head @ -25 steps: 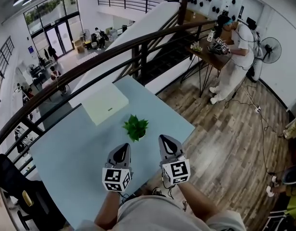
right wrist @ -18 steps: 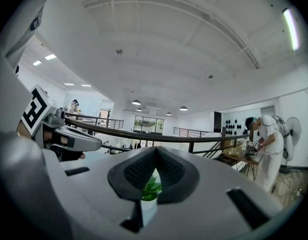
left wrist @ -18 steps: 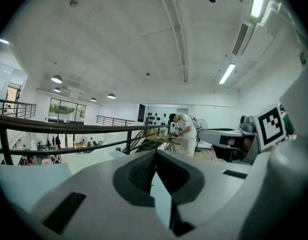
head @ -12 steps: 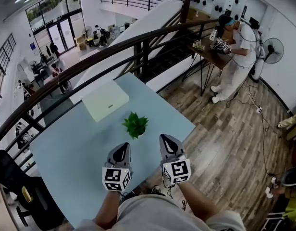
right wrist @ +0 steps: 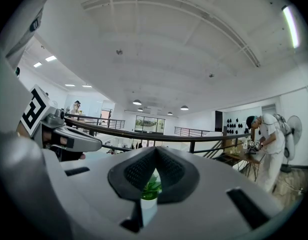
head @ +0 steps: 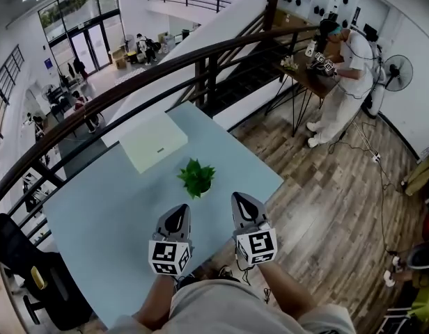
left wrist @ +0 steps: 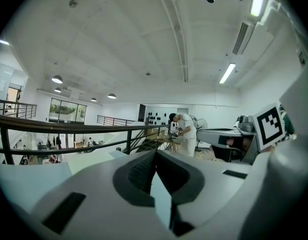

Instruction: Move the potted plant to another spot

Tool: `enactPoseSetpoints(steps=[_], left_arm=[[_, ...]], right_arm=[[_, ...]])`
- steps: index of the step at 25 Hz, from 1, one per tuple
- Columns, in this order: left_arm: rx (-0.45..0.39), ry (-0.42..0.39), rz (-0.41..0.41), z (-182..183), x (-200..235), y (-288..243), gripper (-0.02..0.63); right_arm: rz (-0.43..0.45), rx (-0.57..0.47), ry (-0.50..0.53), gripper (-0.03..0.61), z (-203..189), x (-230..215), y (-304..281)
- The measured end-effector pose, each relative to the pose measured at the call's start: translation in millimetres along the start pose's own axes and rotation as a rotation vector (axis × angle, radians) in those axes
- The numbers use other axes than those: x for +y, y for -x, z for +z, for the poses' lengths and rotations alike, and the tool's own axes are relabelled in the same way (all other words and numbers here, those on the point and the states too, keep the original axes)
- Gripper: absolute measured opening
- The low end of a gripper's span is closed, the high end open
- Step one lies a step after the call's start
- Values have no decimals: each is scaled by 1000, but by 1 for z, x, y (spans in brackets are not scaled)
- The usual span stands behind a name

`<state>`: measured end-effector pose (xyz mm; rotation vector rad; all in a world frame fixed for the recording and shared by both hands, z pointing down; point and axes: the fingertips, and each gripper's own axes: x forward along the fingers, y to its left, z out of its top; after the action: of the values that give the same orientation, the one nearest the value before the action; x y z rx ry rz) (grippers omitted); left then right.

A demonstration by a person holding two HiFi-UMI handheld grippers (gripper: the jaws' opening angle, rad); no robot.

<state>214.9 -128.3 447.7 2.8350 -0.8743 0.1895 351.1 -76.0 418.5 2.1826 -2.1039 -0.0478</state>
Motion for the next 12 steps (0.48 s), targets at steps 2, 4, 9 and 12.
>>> enactPoseSetpoints(steps=[2, 4, 9, 12], left_arm=[[0, 0, -2, -1, -1, 0, 12], [2, -1, -5, -3, -2, 0, 12], [2, -4, -16, -2, -6, 1, 12], [2, -7, -18, -2, -7, 1, 12]], right_arm=[[0, 1, -2, 3, -1, 0, 1], [2, -1, 0, 3, -1, 2, 1], [9, -3, 27, 3, 5, 5, 3], [9, -2, 24, 2, 3, 5, 4]])
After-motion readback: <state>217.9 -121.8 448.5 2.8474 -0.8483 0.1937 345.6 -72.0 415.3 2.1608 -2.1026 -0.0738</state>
